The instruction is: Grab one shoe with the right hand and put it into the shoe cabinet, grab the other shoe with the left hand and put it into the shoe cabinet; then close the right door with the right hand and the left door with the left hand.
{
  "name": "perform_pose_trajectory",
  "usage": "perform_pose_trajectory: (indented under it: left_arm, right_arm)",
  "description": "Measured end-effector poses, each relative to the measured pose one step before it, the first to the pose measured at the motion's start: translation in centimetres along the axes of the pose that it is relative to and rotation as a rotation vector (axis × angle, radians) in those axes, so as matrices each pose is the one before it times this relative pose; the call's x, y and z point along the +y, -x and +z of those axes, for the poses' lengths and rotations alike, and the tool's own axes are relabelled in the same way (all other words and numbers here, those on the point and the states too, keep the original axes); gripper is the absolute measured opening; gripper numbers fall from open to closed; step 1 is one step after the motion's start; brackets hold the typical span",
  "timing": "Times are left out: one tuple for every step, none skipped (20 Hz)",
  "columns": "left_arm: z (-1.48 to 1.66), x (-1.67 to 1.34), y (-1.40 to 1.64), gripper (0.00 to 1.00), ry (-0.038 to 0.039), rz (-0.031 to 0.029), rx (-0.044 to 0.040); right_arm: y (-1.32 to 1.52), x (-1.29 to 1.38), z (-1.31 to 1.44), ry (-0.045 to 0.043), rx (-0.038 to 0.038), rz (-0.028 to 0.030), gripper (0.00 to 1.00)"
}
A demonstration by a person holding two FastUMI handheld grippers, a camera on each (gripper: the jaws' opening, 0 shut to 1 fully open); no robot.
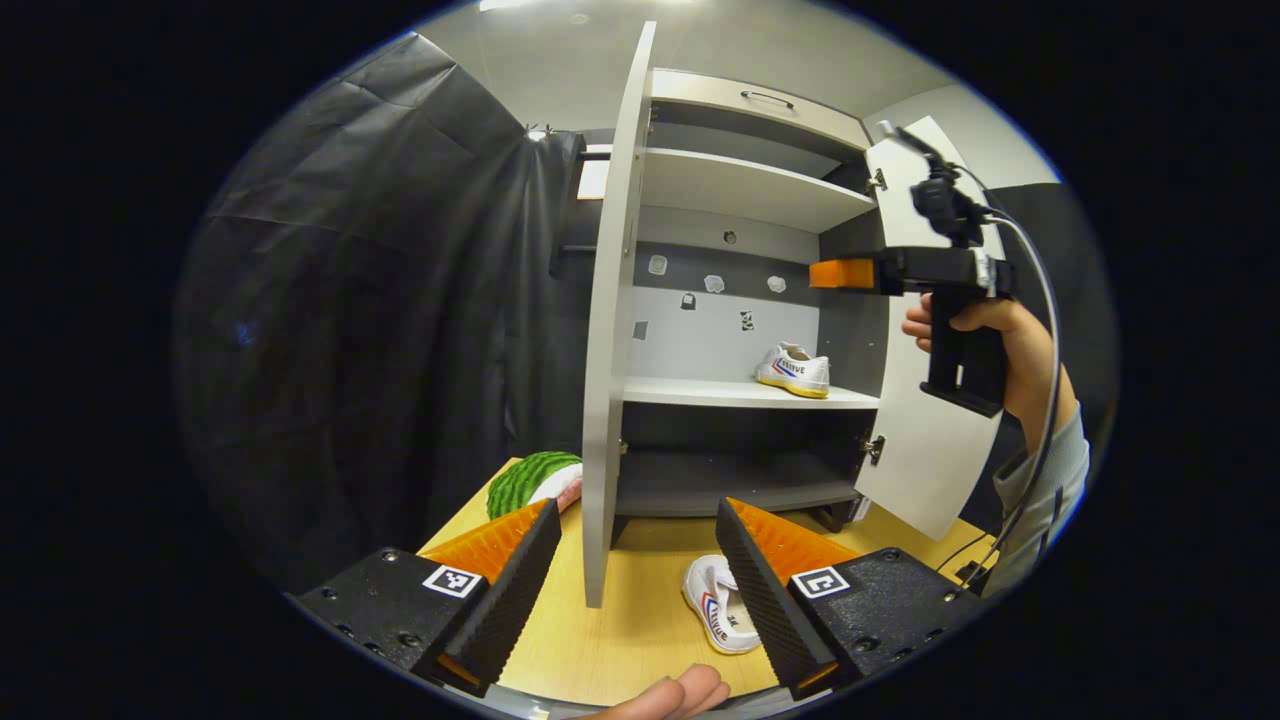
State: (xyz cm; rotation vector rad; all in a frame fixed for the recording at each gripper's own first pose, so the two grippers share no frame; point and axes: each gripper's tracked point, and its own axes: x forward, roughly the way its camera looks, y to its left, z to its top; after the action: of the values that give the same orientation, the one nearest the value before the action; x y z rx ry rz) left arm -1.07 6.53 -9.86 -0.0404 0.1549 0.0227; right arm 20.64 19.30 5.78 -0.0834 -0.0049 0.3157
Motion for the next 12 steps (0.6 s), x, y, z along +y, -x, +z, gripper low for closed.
perform_pose_trajectory:
  left_arm:
    - [-0.269, -0.785, 0.178, 0.97, 0.00578, -0.01744, 0.00898]
    - [-0.446, -0.675, -0.067, 0.97, 0.00214, -0.01698, 0.01265]
    - [-0.440, -0.668, -0.010, 0.97, -0.00042, -0.01472, 0.01309]
    - [-0.516, -0.723, -0.093, 0.97, -0.00006, -0.01603, 0.01077]
    - [-0.639, -0.669, -0.136, 0.94, 0.00222, -0.01415, 0.01369]
    - [-0.661, -0.597, -0.291, 0.94, 0.00725, -0.01169, 0.01568]
    - [-0.826, -0.611, -0.345, 0.97, 0.00802, -0.00980, 0.02017]
    - [-0.663, -0.146, -0.407, 0.97, -0.00035, 0.00551, 0.01036]
    - [-0.842, -0.228, -0.542, 0.94, -0.00878, -0.00272, 0.01600]
    - [-0.985, -0.311, -0.585, 1.00, -0.00631, 0.00035, 0.01838]
    - [-1.140, -0.198, -0.649, 0.97, -0.00768, -0.00100, 0.01932]
    - [-0.978, -0.370, -0.714, 0.97, -0.00567, -0.00679, 0.01338]
  right_arm:
    - [2.196, -0.115, 0.331, -0.01863, -0.00993, -0.00839, 0.98]
    - [1.557, -0.278, 0.127, -0.00956, 0.00060, -0.01167, 0.99]
    - [1.625, -0.355, -0.071, -0.00677, 0.00116, -0.00814, 0.98]
    - [1.363, -0.312, -0.134, -0.00430, 0.00577, -0.00701, 0.98]
    - [1.181, -0.244, -0.304, 0.00065, 0.00733, -0.00047, 0.98]
    - [1.022, -0.293, -0.362, 0.00634, 0.00818, 0.00140, 0.98]
    - [0.871, -0.568, -0.335, 0.00216, 0.00407, -0.00831, 0.98]
    - [0.744, -0.629, -0.274, -0.00187, 0.00250, -0.01261, 0.98]
    - [0.670, -0.415, -0.330, -0.00665, 0.00248, -0.00607, 0.98]
    - [0.615, -0.293, -0.273, -0.01323, -0.00102, -0.00096, 0.98]
    - [0.427, -0.344, -0.312, -0.01355, -0.00357, -0.00183, 0.98]
    - [0.458, -0.444, -0.365, -0.01001, 0.00010, -0.00644, 0.98]
